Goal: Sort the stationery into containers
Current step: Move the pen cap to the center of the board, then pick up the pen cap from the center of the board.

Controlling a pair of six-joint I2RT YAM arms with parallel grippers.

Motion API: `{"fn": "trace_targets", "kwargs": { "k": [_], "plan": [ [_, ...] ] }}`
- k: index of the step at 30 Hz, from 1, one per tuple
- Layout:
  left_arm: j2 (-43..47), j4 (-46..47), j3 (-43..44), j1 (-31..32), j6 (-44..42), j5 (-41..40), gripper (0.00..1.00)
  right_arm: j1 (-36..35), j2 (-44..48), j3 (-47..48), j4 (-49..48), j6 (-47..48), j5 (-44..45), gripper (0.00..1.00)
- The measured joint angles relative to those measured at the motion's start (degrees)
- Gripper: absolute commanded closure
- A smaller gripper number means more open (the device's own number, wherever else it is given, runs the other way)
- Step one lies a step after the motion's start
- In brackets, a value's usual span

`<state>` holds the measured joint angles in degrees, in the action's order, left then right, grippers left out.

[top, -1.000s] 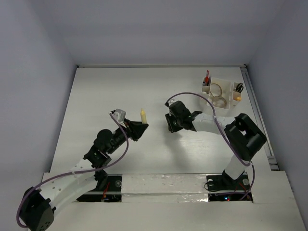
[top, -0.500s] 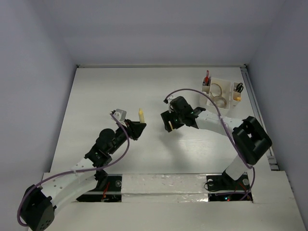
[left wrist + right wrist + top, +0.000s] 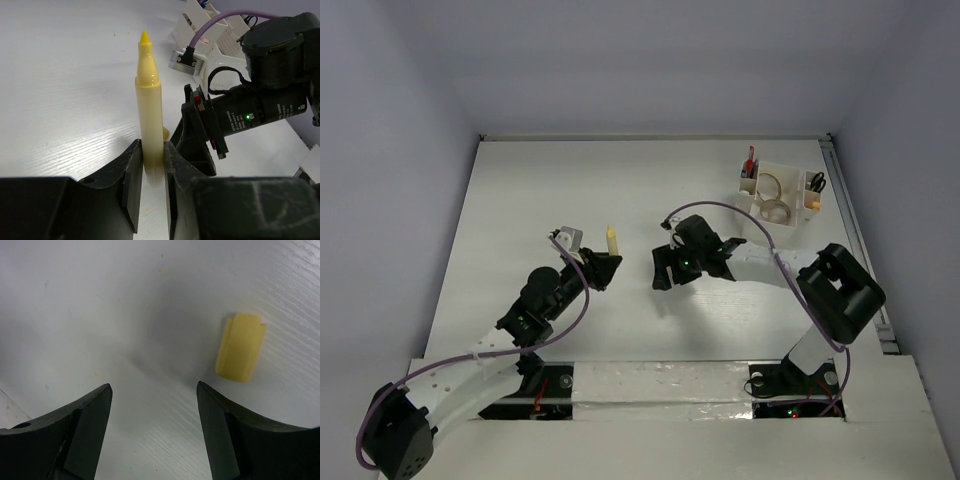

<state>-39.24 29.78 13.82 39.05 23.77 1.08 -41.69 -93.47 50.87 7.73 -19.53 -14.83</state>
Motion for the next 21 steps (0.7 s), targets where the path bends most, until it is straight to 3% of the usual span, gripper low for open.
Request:
{"fn": "trace_targets", "kwargs": {
  "k": [21],
  "plan": [
    [-0.02, -0.35, 0.0, 0.0, -0.35, -0.07, 1.0, 1.7, -3.06, 1.31, -3.28, -5.79, 10.16, 0.25]
  ]
}}
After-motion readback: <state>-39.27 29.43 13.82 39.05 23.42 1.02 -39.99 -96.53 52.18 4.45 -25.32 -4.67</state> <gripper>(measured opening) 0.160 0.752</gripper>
